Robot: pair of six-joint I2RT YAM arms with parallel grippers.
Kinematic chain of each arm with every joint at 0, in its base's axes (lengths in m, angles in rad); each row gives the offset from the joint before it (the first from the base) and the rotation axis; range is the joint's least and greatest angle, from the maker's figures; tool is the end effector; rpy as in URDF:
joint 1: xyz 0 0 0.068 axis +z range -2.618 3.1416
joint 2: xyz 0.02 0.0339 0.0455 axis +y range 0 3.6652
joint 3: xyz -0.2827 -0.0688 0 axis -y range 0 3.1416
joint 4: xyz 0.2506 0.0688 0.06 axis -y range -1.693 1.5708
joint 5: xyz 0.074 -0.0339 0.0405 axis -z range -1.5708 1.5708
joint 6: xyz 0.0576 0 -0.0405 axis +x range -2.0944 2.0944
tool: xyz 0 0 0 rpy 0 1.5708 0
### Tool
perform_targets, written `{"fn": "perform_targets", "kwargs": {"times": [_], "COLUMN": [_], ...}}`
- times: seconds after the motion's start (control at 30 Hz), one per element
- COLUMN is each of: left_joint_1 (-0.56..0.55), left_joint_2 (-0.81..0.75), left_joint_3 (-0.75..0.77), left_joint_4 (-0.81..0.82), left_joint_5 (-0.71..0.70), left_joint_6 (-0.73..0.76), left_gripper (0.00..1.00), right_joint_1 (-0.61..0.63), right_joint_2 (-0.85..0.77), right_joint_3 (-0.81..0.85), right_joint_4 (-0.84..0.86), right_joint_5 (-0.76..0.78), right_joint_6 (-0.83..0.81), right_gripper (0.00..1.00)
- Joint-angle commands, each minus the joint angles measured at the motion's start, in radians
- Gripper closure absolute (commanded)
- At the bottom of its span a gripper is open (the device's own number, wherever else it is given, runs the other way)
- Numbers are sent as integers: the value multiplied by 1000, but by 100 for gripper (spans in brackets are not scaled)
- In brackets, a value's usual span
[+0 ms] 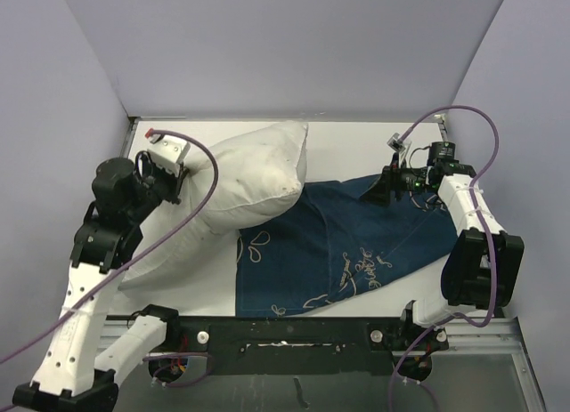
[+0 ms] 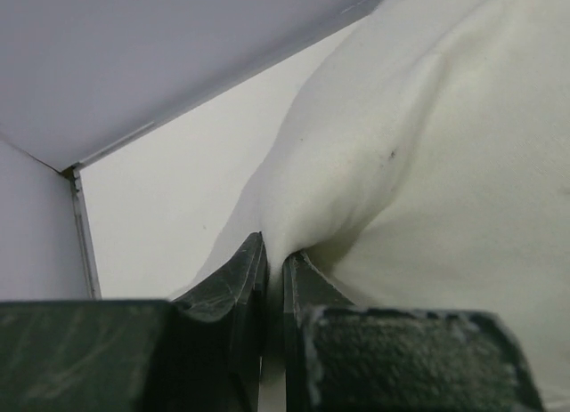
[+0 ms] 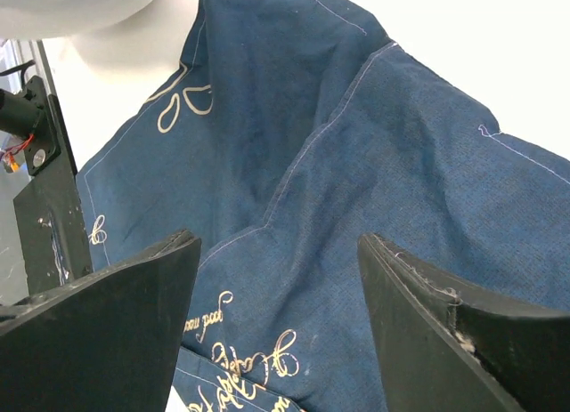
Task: Put the pillow into the pillowcase
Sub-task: Pick up the pillow at the center of the board, then place the pillow at the center of the board.
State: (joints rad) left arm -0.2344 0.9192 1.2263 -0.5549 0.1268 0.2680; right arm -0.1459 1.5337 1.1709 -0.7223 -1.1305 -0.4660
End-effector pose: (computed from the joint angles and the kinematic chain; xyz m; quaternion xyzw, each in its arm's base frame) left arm 0.1894 -0.0527 0.4391 0.2334 0.7531 -0.0397 0.6138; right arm 0.3154 0.0063 0.2760 -0.2578 0.7887 0.4346 0.3502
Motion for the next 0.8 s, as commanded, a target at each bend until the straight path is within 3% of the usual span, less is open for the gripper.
{"fn": "perform_targets", "kwargs": {"times": [0.0, 0.13, 0.37, 0.43, 0.77], "left_joint_1": [0, 1, -1, -13, -36], "left_joint_2": [-123, -170, -139, -138, -299], "left_joint_3": [-96, -219, -335, -350, -335], "left_joint_4": [41, 52, 17, -20, -163], "left_joint_5": [82, 177, 509, 583, 556], "left_joint_6": [-93, -56, 64, 76, 168], "left_gripper": [100, 100, 100, 90, 85], "right_joint_1": [11, 34, 51, 53, 122], "right_joint_2": [-7, 6, 18, 20, 50], "right_joint_3": [26, 27, 24, 24, 33], "right_joint_4": [1, -5, -8, -9, -28], "right_joint_5": [-40, -23, -7, -6, 44], "right_joint_6": [-14, -20, -28, -31, -65], "right_gripper": [28, 28, 28, 28, 27]}}
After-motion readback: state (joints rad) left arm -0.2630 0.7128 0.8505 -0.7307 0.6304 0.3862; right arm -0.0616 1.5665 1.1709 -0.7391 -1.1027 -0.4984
